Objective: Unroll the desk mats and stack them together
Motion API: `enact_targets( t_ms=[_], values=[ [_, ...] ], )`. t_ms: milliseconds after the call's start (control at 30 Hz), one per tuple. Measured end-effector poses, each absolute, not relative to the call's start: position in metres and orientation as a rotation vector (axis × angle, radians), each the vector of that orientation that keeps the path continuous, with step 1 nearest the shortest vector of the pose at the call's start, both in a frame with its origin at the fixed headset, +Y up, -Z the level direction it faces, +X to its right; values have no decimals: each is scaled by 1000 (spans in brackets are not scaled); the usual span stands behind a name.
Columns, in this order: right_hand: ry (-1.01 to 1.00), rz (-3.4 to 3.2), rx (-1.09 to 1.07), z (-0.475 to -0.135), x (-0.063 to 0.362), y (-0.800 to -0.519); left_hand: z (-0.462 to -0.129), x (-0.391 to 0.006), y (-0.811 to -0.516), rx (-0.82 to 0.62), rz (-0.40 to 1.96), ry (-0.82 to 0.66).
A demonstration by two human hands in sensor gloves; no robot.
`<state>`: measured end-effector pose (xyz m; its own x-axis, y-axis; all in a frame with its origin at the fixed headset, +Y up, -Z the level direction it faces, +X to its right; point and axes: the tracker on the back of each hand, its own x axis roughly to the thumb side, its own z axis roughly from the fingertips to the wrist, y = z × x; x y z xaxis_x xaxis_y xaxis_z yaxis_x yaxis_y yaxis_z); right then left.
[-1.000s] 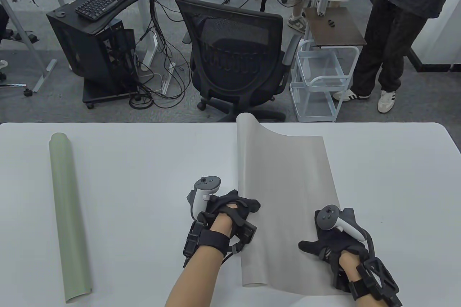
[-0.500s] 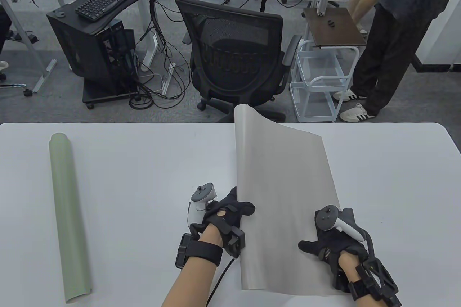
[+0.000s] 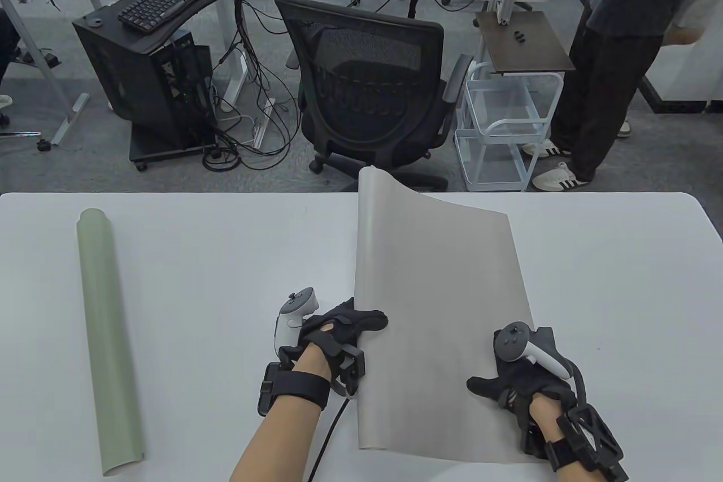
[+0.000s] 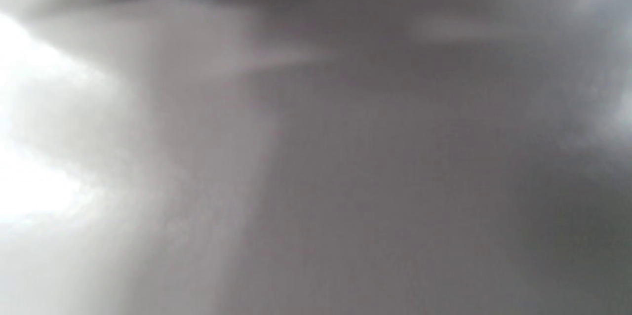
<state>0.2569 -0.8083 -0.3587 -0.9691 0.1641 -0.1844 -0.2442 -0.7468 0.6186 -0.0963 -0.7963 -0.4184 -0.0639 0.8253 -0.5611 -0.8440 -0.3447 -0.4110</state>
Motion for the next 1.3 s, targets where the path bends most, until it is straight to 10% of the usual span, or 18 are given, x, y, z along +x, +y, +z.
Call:
enact_targets(
  t_ms=[1300],
  values=[
    [999,2736,-180,-360,257,-809,-426,-143,-803,-852,1640,170]
  ],
)
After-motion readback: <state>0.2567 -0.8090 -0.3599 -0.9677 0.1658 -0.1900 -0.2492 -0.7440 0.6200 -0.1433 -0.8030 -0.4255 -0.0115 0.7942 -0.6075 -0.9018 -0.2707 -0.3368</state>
